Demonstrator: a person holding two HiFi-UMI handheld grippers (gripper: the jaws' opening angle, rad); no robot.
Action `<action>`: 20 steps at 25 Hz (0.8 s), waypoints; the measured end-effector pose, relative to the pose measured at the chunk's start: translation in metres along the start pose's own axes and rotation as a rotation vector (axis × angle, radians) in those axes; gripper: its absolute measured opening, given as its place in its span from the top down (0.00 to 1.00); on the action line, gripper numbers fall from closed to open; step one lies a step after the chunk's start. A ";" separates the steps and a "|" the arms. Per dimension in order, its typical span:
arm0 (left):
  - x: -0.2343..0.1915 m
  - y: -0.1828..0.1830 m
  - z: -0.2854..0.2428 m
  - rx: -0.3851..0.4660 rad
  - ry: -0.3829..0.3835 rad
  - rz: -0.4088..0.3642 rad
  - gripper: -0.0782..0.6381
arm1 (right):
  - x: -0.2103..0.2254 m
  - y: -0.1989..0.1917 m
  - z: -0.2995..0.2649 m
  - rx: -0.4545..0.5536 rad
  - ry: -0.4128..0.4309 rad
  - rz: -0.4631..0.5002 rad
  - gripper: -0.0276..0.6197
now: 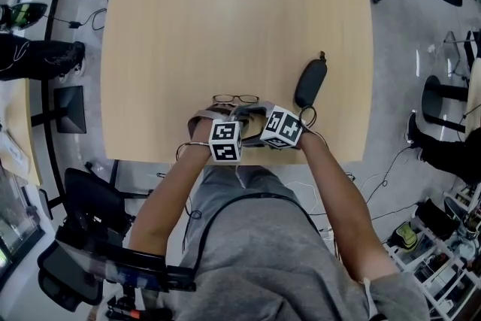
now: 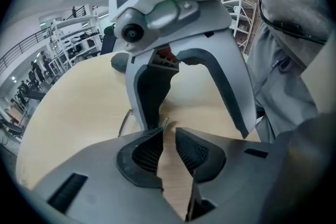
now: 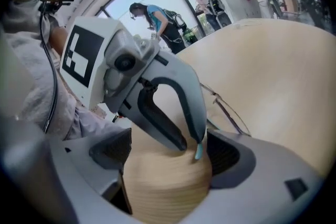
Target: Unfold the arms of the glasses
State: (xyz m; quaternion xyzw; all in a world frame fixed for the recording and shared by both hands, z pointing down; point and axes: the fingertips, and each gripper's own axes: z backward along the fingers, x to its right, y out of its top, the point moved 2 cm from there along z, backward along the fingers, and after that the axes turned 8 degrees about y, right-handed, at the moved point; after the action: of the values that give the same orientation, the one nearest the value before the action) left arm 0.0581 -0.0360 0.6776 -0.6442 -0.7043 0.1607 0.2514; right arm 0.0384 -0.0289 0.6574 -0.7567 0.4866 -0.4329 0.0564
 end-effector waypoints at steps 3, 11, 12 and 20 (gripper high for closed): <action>0.000 -0.007 -0.002 -0.004 0.001 -0.013 0.82 | 0.007 0.009 -0.002 0.038 -0.012 -0.020 0.30; 0.022 -0.011 0.003 -0.055 -0.167 -0.104 0.82 | 0.021 0.003 0.018 0.073 -0.046 -0.069 0.28; 0.027 -0.014 0.003 -0.060 -0.181 -0.124 0.82 | 0.024 0.003 0.021 0.072 -0.056 -0.069 0.28; -0.008 -0.009 0.026 -0.001 0.067 -0.112 0.82 | 0.015 0.013 0.025 0.050 -0.029 -0.021 0.28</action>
State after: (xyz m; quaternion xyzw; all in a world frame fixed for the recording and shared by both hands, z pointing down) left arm 0.0361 -0.0428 0.6600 -0.6088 -0.7306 0.1245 0.2831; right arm 0.0499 -0.0561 0.6444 -0.7663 0.4669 -0.4344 0.0777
